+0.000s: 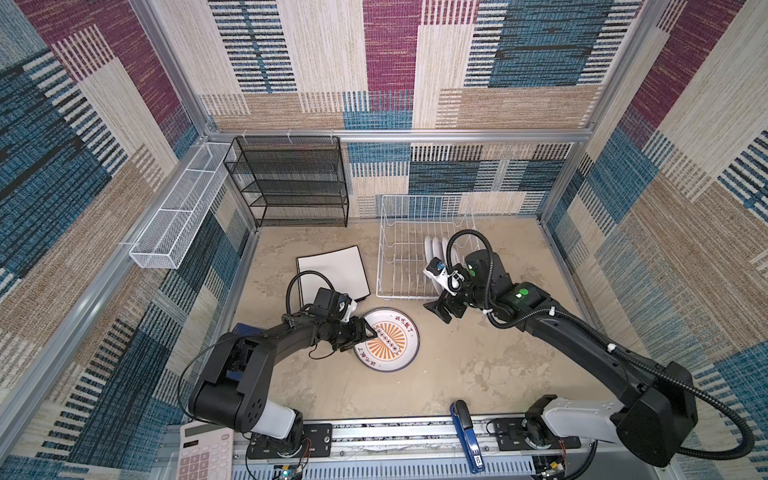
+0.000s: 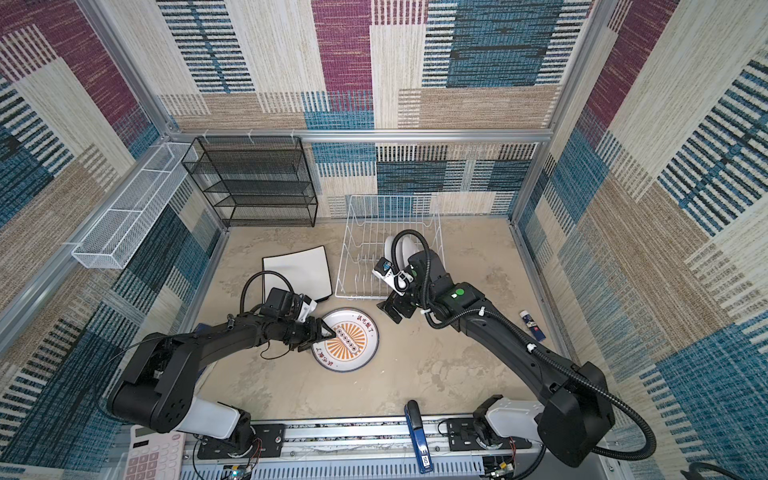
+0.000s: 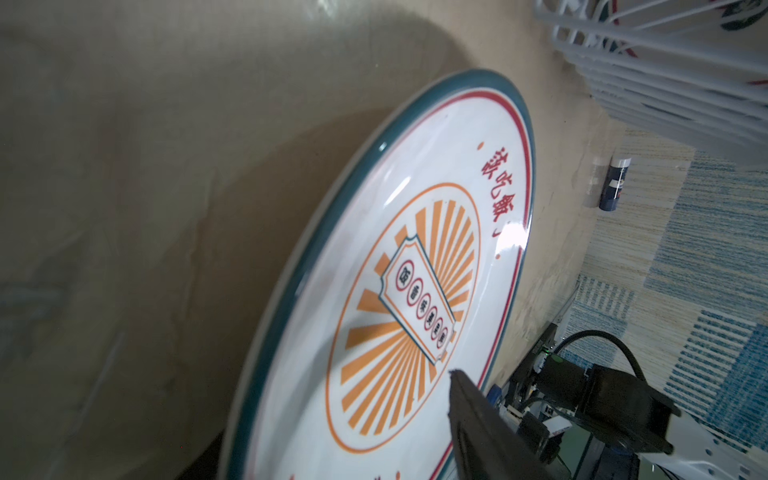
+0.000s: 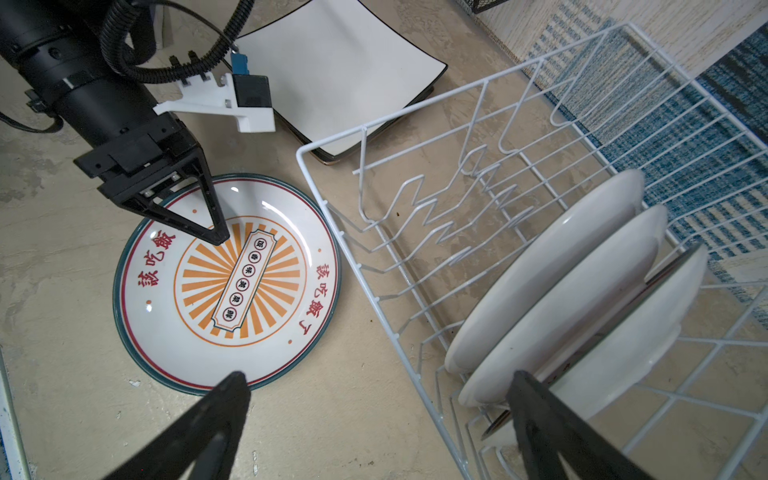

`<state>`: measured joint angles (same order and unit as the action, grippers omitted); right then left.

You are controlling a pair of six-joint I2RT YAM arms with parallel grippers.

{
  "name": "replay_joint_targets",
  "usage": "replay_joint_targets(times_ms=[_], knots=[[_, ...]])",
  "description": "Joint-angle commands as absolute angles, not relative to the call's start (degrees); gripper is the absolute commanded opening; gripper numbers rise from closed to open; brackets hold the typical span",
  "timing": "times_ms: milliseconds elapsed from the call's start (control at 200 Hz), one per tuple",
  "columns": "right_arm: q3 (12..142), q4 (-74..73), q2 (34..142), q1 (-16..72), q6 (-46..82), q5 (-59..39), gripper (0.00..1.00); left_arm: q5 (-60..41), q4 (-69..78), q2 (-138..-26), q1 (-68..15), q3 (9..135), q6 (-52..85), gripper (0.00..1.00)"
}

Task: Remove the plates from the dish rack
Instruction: 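Lower the printed plate flat onto the floor with the left gripper, then open the left gripper and draw it back while the right moves to the rack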

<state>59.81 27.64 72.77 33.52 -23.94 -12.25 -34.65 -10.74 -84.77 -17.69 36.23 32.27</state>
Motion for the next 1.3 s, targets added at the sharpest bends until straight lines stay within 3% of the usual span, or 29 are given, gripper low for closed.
replay_joint_targets(times_ms=[0,401,1297], knots=[[60.20,25.25,72.97,33.57,-23.29,-11.53,0.99,-31.21,-14.20,-83.14,-17.69,37.32,32.35,0.65],[60.25,22.27,71.99,33.62,-21.19,-9.05,0.99,-26.75,-24.18,-78.26,-17.79,41.98,28.74,0.67],[60.21,16.11,66.47,33.49,-17.04,-4.13,0.99,-25.88,-26.71,-74.86,-17.79,41.93,28.50,0.68]])
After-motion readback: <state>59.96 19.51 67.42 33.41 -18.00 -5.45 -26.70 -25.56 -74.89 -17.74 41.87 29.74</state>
